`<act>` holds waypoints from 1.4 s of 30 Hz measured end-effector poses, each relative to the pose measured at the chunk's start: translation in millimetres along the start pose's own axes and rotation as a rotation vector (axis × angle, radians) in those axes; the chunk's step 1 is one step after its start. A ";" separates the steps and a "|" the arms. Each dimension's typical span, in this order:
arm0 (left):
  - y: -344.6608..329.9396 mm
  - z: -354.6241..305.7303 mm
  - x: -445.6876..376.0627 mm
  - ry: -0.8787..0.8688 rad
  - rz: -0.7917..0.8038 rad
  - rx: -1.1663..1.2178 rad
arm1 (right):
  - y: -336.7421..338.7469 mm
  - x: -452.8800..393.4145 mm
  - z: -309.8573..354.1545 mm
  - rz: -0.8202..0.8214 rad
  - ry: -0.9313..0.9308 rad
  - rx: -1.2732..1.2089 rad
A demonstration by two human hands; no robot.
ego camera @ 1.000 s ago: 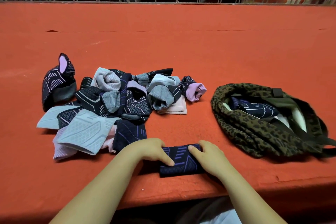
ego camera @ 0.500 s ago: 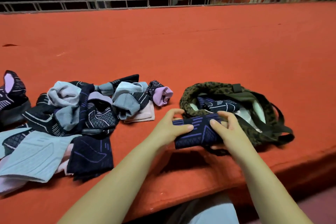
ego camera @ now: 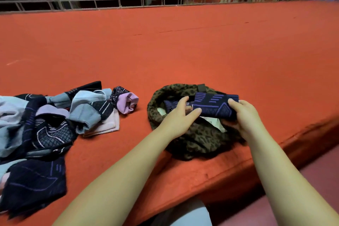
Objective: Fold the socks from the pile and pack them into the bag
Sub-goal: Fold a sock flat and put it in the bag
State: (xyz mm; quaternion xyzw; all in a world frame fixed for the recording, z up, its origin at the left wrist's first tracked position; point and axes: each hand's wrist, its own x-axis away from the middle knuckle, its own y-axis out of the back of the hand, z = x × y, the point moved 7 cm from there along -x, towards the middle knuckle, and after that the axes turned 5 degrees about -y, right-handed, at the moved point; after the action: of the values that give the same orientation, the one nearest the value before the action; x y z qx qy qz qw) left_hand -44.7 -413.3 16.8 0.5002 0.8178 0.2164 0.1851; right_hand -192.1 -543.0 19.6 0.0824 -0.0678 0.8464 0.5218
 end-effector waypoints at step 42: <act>-20.9 23.2 43.3 -0.051 0.346 -0.288 | -39.6 -29.8 -58.0 0.653 -0.098 1.334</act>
State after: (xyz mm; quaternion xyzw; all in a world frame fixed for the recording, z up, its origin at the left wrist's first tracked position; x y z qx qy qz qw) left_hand -66.7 -378.9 -17.6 0.6066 0.6756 0.3466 0.2355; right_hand -147.4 -539.7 -42.2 0.3948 0.4161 0.8153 0.0794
